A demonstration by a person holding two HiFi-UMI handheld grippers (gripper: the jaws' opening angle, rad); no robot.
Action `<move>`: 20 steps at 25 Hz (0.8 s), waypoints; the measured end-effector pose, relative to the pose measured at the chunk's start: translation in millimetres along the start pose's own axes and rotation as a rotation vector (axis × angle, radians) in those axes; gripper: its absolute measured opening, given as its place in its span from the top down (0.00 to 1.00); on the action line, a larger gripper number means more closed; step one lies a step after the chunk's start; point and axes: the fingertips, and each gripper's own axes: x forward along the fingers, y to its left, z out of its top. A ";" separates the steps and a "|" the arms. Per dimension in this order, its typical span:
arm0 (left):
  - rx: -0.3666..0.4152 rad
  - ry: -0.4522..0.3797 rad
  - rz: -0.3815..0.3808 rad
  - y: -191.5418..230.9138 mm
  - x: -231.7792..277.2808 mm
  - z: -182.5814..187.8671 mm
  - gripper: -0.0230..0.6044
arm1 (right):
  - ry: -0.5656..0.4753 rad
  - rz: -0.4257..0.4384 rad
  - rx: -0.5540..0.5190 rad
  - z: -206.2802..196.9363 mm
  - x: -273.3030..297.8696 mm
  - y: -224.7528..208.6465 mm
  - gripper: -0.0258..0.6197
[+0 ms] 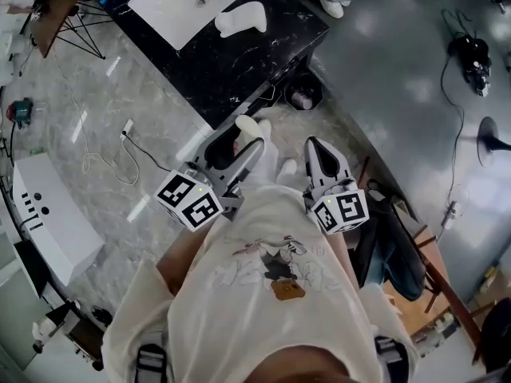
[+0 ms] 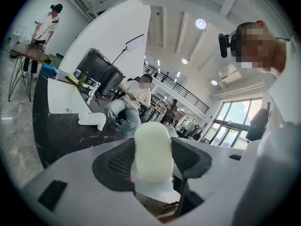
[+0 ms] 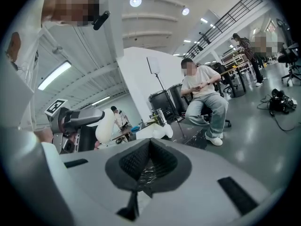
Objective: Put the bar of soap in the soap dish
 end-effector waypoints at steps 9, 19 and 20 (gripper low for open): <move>0.162 0.016 -0.046 94.9 42.2 85.9 0.56 | 0.006 -0.041 -0.075 37.0 102.6 -2.2 0.95; 0.464 0.263 -0.075 172.3 109.9 115.2 0.56 | 0.024 -0.073 -0.093 41.8 158.8 -7.6 0.95; 0.480 0.285 -0.072 178.8 118.4 116.1 0.56 | 0.029 -0.076 -0.086 40.6 162.3 -11.1 0.95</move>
